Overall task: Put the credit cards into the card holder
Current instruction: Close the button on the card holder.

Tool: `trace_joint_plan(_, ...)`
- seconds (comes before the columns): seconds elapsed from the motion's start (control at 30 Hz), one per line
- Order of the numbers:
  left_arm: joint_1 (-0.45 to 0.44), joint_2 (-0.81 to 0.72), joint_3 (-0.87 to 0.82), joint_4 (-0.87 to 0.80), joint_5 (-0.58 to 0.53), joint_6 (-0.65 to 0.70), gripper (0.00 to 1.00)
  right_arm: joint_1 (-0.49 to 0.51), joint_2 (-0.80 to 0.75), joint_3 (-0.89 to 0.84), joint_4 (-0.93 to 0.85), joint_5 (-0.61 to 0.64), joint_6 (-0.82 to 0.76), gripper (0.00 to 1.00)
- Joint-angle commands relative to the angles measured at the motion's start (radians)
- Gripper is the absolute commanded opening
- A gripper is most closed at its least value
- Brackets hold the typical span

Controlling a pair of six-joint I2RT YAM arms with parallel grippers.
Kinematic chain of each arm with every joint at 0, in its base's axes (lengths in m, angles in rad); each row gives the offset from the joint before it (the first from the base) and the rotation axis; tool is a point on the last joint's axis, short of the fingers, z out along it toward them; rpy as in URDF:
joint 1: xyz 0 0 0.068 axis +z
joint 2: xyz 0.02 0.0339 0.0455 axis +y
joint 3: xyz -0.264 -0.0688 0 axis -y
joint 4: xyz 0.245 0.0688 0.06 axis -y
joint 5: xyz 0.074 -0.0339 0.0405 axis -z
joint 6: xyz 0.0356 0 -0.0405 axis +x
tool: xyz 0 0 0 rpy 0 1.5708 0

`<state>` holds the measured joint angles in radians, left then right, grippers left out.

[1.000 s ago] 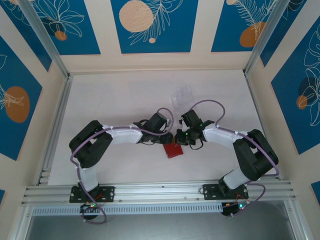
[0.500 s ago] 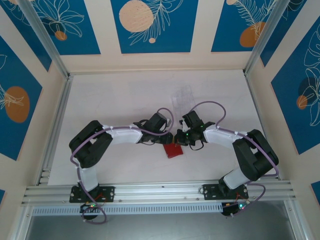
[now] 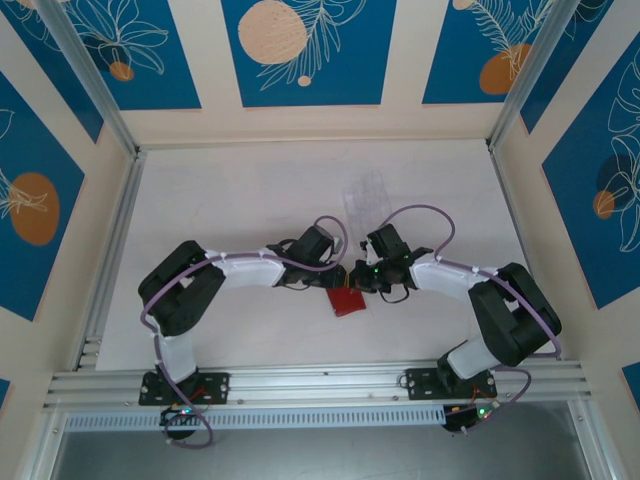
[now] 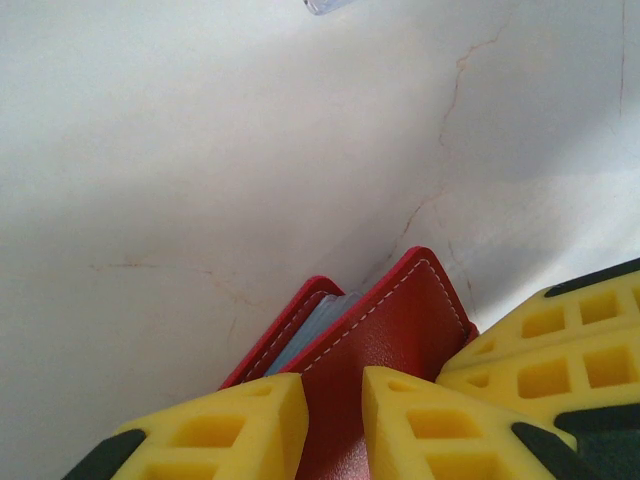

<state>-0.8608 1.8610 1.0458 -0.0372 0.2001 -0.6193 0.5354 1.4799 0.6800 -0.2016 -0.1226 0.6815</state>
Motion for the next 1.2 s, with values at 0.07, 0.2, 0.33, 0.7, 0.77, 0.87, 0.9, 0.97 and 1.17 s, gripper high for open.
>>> trace_joint_plan(0.07,-0.034,0.087,-0.030,-0.042,0.013,0.001,0.25,0.018,0.004,-0.027,-0.013,-0.106,0.012,0.00)
trace_joint_plan(0.2,-0.034,0.086,-0.029,-0.044,0.012,0.001,0.25,0.024,0.015,-0.029,0.005,-0.118,0.020,0.00)
trace_joint_plan(0.33,-0.034,0.088,-0.032,-0.041,0.013,0.001,0.25,0.025,0.026,-0.031,0.022,-0.138,0.029,0.00)
trace_joint_plan(0.7,-0.038,0.090,-0.032,-0.038,0.012,0.000,0.25,0.028,0.048,-0.047,0.068,-0.180,0.056,0.00)
trace_joint_plan(0.77,-0.038,0.091,-0.030,-0.037,0.012,0.002,0.25,0.028,0.048,-0.052,0.074,-0.186,0.060,0.00)
trace_joint_plan(0.87,-0.039,0.095,-0.029,-0.038,0.009,0.003,0.25,0.032,0.046,-0.054,0.081,-0.194,0.067,0.00)
trace_joint_plan(0.9,-0.040,0.095,-0.028,-0.037,0.009,0.002,0.25,0.032,0.046,-0.057,0.085,-0.199,0.069,0.00)
trace_joint_plan(0.97,-0.041,0.096,-0.026,-0.038,0.007,0.003,0.25,0.031,0.043,-0.061,0.094,-0.211,0.073,0.00)
trace_joint_plan(1.17,-0.041,0.098,-0.028,-0.039,0.002,0.004,0.25,0.019,0.022,-0.073,0.101,-0.231,0.080,0.00)
